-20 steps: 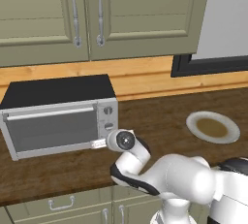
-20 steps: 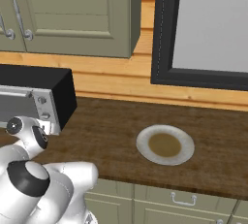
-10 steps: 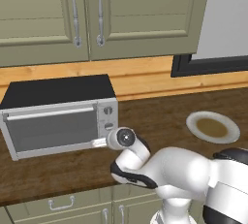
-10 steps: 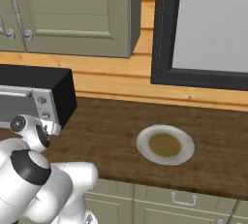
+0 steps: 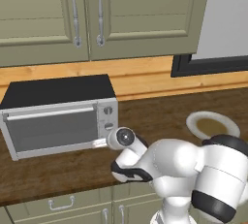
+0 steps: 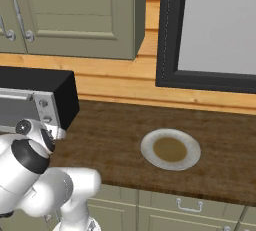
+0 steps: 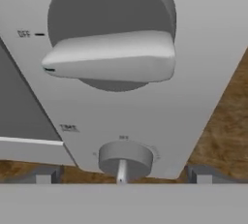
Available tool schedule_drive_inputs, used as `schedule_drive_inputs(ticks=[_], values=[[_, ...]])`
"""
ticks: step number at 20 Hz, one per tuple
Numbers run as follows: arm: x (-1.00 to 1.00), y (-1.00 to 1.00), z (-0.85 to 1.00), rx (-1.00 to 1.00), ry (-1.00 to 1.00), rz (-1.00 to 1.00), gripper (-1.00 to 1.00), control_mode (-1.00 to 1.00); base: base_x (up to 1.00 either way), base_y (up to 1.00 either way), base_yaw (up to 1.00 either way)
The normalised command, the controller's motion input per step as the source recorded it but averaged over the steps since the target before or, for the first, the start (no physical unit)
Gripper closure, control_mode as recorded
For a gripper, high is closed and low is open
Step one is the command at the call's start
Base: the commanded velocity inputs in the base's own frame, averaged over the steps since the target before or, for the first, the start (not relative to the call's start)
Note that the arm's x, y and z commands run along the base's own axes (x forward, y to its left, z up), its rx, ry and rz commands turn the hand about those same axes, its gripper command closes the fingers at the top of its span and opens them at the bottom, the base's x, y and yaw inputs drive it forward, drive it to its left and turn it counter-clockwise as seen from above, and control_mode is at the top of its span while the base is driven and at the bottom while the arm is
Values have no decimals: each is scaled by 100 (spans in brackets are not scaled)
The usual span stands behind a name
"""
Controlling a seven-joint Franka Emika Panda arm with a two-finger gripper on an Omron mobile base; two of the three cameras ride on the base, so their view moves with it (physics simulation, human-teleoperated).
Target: Pick up the kebab skewer and baguette bread, and place them inside the toaster oven. Close the toaster oven door and start by setting the timer.
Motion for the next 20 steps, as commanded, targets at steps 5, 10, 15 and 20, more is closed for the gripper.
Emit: schedule_drive_inputs(ticks=[5, 10, 15, 20], values=[[10, 0, -13, 0, 0, 0, -100, -100, 0, 0, 0], [5, 0, -5, 0, 0, 0, -100, -100, 0, 0, 0], [0, 4, -2, 0, 0, -1, -100, -100, 0, 0, 0], [0, 0, 0, 0, 0, 0, -100, -100, 0, 0, 0]])
